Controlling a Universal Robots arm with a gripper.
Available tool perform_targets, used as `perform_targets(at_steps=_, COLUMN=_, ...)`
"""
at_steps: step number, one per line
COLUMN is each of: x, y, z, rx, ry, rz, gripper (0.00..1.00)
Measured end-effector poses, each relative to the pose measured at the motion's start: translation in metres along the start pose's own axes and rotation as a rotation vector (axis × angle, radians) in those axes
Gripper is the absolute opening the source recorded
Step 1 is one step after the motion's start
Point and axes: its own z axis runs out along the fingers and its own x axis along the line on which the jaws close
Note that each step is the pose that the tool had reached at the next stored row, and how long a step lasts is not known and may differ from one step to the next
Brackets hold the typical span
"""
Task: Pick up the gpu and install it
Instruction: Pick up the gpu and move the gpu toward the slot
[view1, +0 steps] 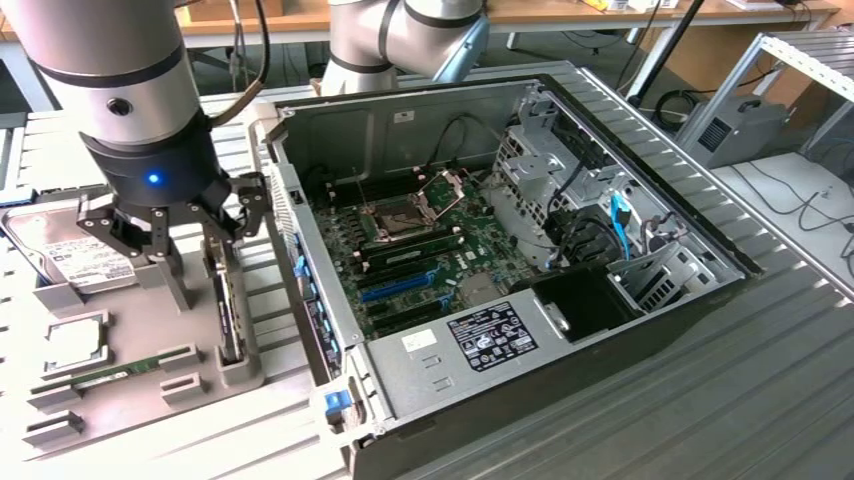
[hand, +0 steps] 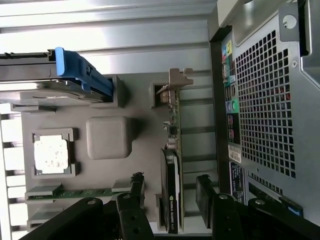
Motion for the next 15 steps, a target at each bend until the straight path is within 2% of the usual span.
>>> perform_targets(at_steps=5, x=0.0001, y=-0.0003, z=0.0071, rx=-0.0001, ry=-0.0001, rz=0.000, gripper=0.54)
perform_targets(at_steps=15, x=0.0002, y=-0.0003, z=0.0075, rx=0.0000, ry=0.0000, rz=0.000, gripper=0.54)
